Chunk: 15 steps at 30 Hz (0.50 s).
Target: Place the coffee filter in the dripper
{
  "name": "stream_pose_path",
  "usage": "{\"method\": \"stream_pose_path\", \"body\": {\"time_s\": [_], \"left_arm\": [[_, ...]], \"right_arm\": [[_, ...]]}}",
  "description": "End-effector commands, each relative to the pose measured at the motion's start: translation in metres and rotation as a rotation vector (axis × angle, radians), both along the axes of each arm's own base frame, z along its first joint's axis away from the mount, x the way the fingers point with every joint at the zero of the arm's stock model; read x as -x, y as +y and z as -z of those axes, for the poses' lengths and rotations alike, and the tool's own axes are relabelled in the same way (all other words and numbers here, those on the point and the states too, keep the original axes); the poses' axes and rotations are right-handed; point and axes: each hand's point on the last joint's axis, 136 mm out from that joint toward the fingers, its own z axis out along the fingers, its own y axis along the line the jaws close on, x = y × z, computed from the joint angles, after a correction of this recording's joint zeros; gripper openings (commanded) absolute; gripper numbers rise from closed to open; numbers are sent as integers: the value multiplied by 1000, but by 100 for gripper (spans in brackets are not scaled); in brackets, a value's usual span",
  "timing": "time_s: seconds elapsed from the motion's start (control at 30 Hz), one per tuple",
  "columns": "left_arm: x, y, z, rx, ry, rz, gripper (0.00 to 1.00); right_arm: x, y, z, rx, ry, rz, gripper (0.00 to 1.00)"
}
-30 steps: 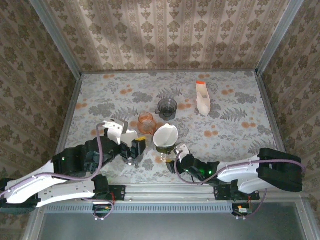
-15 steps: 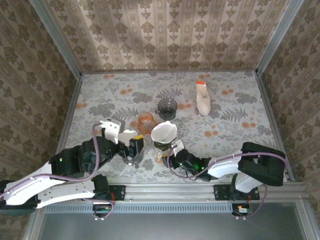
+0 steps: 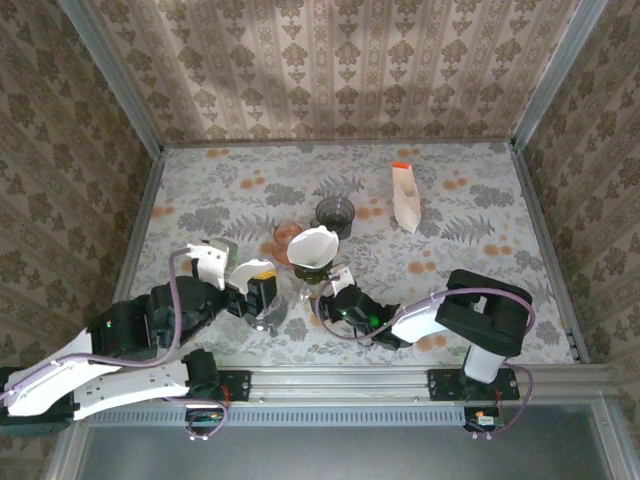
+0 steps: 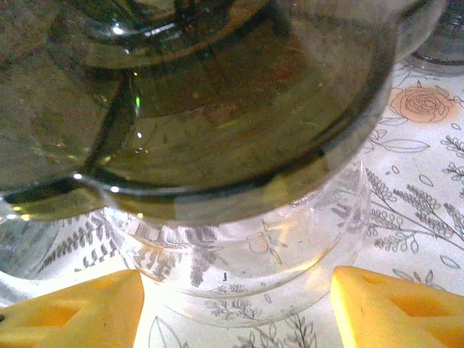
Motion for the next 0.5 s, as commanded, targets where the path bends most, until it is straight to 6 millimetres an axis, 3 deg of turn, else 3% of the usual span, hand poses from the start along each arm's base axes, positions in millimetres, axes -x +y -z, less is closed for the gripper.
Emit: {"method": "stream_pose_path", "body": {"time_s": [0.0, 0.47], "left_arm": [[-3, 13, 0, -12, -5, -39, 100], [-3, 21, 1, -8, -13, -60, 100]], "right_arm": [[-12, 11, -6, -31, -11, -1, 70], [-50, 27, -3, -47, -6, 31, 69]]}}
